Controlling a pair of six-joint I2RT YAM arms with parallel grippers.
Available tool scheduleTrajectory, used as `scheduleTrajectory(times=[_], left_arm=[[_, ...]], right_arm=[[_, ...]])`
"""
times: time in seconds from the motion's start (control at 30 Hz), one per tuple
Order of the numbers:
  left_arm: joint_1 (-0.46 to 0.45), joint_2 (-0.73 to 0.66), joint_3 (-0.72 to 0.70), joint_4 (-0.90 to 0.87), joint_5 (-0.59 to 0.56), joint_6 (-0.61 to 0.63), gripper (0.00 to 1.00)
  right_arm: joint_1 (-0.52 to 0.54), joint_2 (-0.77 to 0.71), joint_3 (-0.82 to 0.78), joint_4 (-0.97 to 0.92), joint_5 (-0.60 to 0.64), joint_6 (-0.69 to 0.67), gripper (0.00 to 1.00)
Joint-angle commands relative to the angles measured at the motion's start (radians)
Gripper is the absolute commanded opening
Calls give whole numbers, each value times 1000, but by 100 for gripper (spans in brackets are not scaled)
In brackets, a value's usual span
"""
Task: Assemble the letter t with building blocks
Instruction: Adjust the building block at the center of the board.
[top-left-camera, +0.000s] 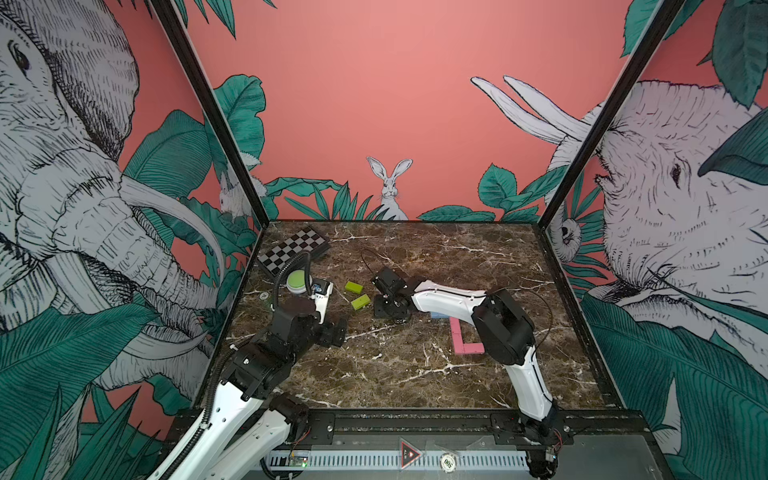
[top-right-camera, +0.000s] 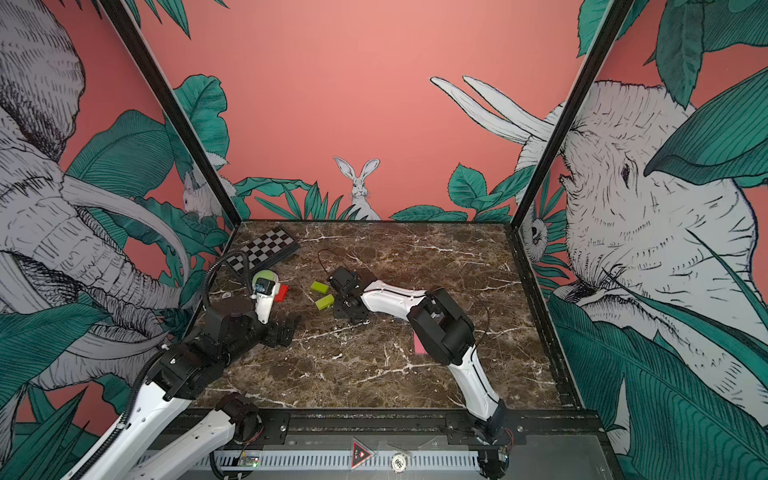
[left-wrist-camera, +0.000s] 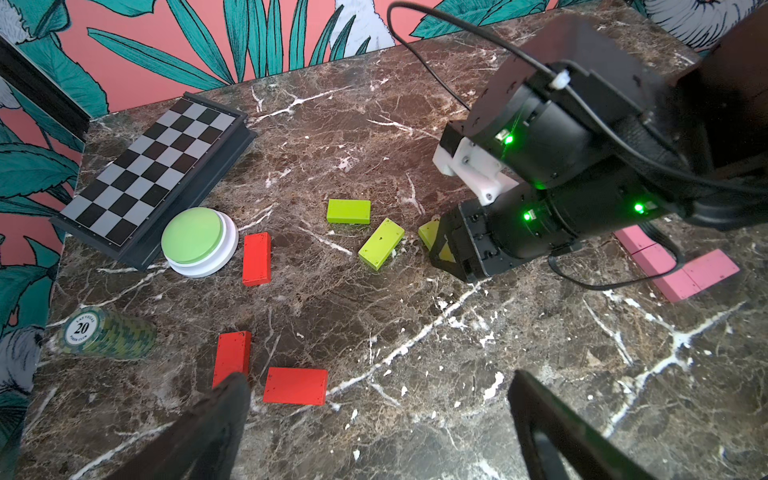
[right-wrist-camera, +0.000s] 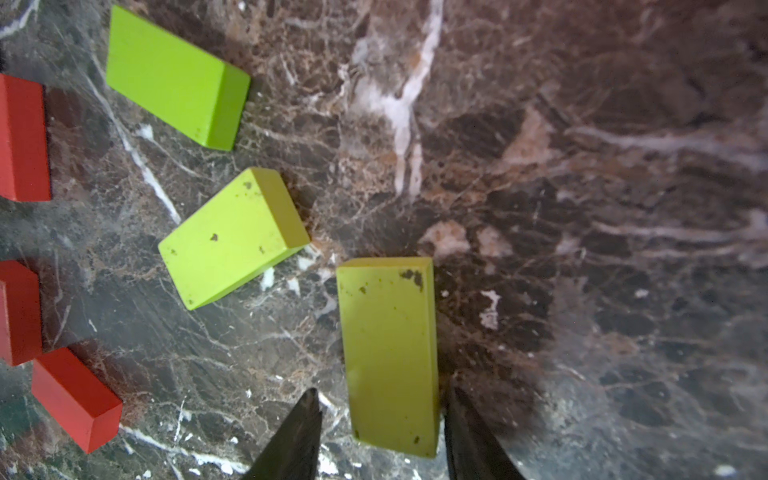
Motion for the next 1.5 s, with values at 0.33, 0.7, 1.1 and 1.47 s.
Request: scheduleTrajectory(times=[0.33,0.7,1.1,1.47], left_arm=[[-4,2,22,-14,8,8,99],[-5,4,21,-14,8,9,99],[-5,5,21,-12,10,9,99],[-5,5,21,-14,10,9,99]], right_arm=[[9,-56,-36,23,-17,28,47],[17,-61,-41,42,-23,34,47],[17,-55,-33,40,-32,30,47],[16,-73,-46,29,-24,20,47]])
